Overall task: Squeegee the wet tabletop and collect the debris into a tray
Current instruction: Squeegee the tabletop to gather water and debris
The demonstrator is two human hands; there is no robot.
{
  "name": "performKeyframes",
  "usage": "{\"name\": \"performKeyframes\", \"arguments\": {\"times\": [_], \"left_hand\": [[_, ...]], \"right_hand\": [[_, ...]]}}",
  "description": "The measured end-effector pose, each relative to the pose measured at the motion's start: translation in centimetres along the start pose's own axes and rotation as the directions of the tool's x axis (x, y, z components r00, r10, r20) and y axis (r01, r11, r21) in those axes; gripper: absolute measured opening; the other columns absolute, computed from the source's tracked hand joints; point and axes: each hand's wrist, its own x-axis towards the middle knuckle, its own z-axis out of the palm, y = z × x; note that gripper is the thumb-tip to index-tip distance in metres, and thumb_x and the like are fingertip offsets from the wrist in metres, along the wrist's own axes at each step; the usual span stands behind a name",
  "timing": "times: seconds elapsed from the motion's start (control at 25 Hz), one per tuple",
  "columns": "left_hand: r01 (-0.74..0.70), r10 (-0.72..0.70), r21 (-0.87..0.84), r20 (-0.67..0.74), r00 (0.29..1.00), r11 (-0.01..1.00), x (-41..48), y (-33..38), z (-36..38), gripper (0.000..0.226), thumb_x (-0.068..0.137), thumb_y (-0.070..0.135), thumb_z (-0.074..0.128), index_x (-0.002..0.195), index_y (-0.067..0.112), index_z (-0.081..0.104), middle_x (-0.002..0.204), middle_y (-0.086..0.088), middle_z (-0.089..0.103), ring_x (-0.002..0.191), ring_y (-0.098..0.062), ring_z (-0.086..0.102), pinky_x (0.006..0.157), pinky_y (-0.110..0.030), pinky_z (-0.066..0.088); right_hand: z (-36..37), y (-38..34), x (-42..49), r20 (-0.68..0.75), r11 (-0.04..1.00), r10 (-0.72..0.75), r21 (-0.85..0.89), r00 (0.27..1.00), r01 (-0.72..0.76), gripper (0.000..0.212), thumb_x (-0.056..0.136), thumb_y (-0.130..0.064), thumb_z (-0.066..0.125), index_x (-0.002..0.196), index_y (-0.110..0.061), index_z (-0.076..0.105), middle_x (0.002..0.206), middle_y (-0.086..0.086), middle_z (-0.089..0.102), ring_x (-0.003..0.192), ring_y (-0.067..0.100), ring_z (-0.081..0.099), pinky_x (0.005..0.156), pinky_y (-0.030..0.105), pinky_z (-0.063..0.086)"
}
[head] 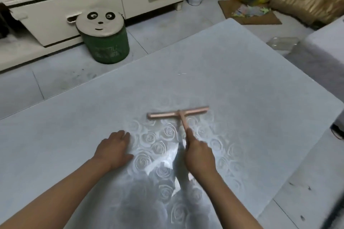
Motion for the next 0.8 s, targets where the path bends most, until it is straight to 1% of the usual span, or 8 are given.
{"name": "performKeyframes", "arguments": {"times": [0.12, 0.24, 0.36, 0.44, 0.56, 0.64, 0.72, 0.8], "left_hand": [[0.058, -0.059, 0.014, 0.036, 0.998, 0.998, 2.6, 0.5, -0.3, 0.084, 0.09, 0.054, 0.05, 0.149, 0.01, 0.012, 0.159, -0.011, 0.002, 0.145, -0.025, 0.014, 0.113, -0.036, 0.027], [0.064, -0.064, 0.001, 0.049, 0.997, 0.998, 4.0, 1.1, -0.6, 0.088, 0.089, 0.056, 0.049, 0.15, 0.009, 0.008, 0.16, -0.009, -0.009, 0.148, -0.022, 0.001, 0.117, -0.041, 0.017], [0.055, -0.056, 0.02, 0.061, 0.997, 0.998, 5.1, 1.3, -0.6, 0.087, 0.086, 0.062, 0.048, 0.148, 0.012, 0.014, 0.16, -0.006, -0.007, 0.148, -0.019, 0.001, 0.116, -0.043, 0.017], [0.076, -0.081, 0.053, 0.107, 0.991, 0.996, 5.9, 1.6, -1.0, 0.09, 0.083, 0.066, 0.047, 0.148, 0.01, 0.017, 0.16, -0.008, -0.001, 0.147, -0.021, 0.007, 0.114, -0.043, 0.018], [0.118, -0.133, 0.097, 0.167, 0.977, 0.988, 6.8, 2.6, -1.5, 0.098, 0.08, 0.07, 0.047, 0.147, 0.004, 0.018, 0.159, -0.013, 0.004, 0.144, -0.025, 0.014, 0.113, -0.045, 0.019], [0.164, -0.183, 0.107, 0.205, 0.962, 0.981, 7.0, 3.3, -2.0, 0.099, 0.081, 0.07, 0.046, 0.147, 0.002, 0.018, 0.157, -0.014, 0.005, 0.143, -0.026, 0.015, 0.113, -0.045, 0.018], [0.21, -0.234, 0.152, 0.163, 0.959, 0.966, 7.0, 4.1, -2.4, 0.091, 0.085, 0.064, 0.043, 0.146, 0.0, 0.02, 0.154, -0.016, 0.012, 0.139, -0.029, 0.021, 0.112, -0.045, 0.018], [0.221, -0.238, 0.222, 0.053, 0.97, 0.95, 6.9, 4.9, -2.6, 0.078, 0.09, 0.05, 0.038, 0.146, -0.001, 0.019, 0.152, -0.019, 0.016, 0.138, -0.031, 0.023, 0.114, -0.045, 0.019]], "right_hand": [[-3.1, -3.1, 8.5, 0.018, 1.0, -0.025, 0.018, 1.0, 0.025, 0.044, 0.097, -0.01, 0.033, 0.14, -0.018, 0.038, 0.106, 0.016, 0.063, 0.097, 0.035, 0.059, 0.068, 0.03, 0.035], [-3.8, -1.5, 7.6, -0.023, 0.997, -0.078, 0.02, 0.997, 0.078, 0.05, 0.095, -0.014, 0.036, 0.142, -0.033, 0.034, 0.081, 0.007, 0.062, 0.075, 0.03, 0.058, 0.059, 0.03, 0.035], [-3.4, -0.7, 3.5, 0.052, 0.997, -0.07, 0.014, 0.996, 0.069, 0.054, 0.096, -0.023, 0.03, 0.143, -0.049, 0.02, 0.068, -0.004, 0.045, 0.067, 0.024, 0.053, 0.057, 0.031, 0.035], [-3.1, -2.0, 7.3, 0.03, 0.998, -0.06, 0.006, 0.998, 0.06, 0.056, 0.096, -0.017, 0.029, 0.146, -0.041, 0.018, 0.076, 0.0, 0.049, 0.071, 0.026, 0.051, 0.061, 0.031, 0.037], [-4.2, -5.6, 14.0, 0.082, 0.999, -0.053, 0.016, 0.995, 0.052, 0.047, 0.096, -0.009, 0.03, 0.141, -0.021, 0.033, 0.1, 0.013, 0.063, 0.091, 0.032, 0.059, 0.068, 0.032, 0.04], [-4.9, -6.4, 14.9, 0.039, 0.994, -0.065, 0.085, 0.997, 0.062, 0.04, 0.098, -0.013, 0.032, 0.137, -0.02, 0.04, 0.099, 0.013, 0.064, 0.09, 0.033, 0.06, 0.065, 0.03, 0.038], [-5.9, -3.3, 11.5, -0.022, 0.987, -0.094, 0.128, 0.995, 0.096, 0.042, 0.101, -0.024, 0.032, 0.141, -0.036, 0.036, 0.086, 0.007, 0.062, 0.079, 0.027, 0.059, 0.061, 0.03, 0.039], [-7.4, 2.5, 5.4, -0.023, 0.976, -0.097, 0.195, 0.995, 0.099, 0.047, 0.1, -0.037, 0.036, 0.14, -0.057, 0.024, 0.083, -0.001, 0.062, 0.08, 0.021, 0.061, 0.064, 0.027, 0.041]]}}
